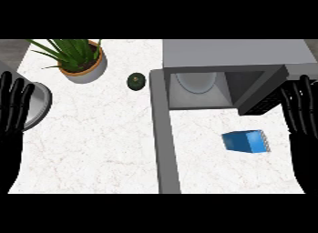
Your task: Pick up the milk, place it into the microwave and close the microwave
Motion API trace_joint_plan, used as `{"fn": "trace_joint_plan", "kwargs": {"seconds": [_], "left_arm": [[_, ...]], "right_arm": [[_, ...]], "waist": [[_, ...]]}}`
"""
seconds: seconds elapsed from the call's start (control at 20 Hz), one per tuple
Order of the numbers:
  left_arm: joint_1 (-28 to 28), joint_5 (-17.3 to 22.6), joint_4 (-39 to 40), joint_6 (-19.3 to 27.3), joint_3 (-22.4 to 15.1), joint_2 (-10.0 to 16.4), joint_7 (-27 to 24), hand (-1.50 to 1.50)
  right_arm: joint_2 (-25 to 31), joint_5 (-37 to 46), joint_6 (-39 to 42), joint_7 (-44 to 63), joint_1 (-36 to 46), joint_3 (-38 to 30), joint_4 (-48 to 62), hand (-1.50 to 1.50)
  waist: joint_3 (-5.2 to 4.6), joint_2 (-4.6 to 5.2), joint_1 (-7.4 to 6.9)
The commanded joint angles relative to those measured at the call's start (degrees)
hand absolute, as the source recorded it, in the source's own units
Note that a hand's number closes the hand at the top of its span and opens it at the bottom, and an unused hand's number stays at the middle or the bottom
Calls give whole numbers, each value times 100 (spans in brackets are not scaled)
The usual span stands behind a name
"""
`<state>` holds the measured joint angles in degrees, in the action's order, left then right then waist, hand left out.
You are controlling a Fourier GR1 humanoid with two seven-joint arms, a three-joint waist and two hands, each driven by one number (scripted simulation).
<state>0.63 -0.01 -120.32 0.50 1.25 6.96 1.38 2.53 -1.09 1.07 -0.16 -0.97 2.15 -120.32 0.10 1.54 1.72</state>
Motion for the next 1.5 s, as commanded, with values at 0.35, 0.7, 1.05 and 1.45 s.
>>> {"fn": "trace_joint_plan", "kwargs": {"seconds": [0.35,0.7,1.05,1.45], "left_arm": [[160,1463,-285,-356,355,-155,737,-150],[1499,2243,-1425,-864,721,-146,767,-150],[2233,3122,-1920,-1448,1489,51,891,-150],[2623,3327,-2048,-1846,1759,-164,729,-150]], "right_arm": [[176,-1233,766,-1097,-1401,-830,-909,-150],[146,-1622,937,-1012,-1982,-1335,-1221,-150],[-155,-871,864,-1637,-2131,-1259,-455,-150],[-252,-538,241,-2114,-1851,-1076,807,-150]], "waist": [[-4,-195,-112],[-9,-172,-188],[-10,-168,-224],[-6,-169,-279]]}}
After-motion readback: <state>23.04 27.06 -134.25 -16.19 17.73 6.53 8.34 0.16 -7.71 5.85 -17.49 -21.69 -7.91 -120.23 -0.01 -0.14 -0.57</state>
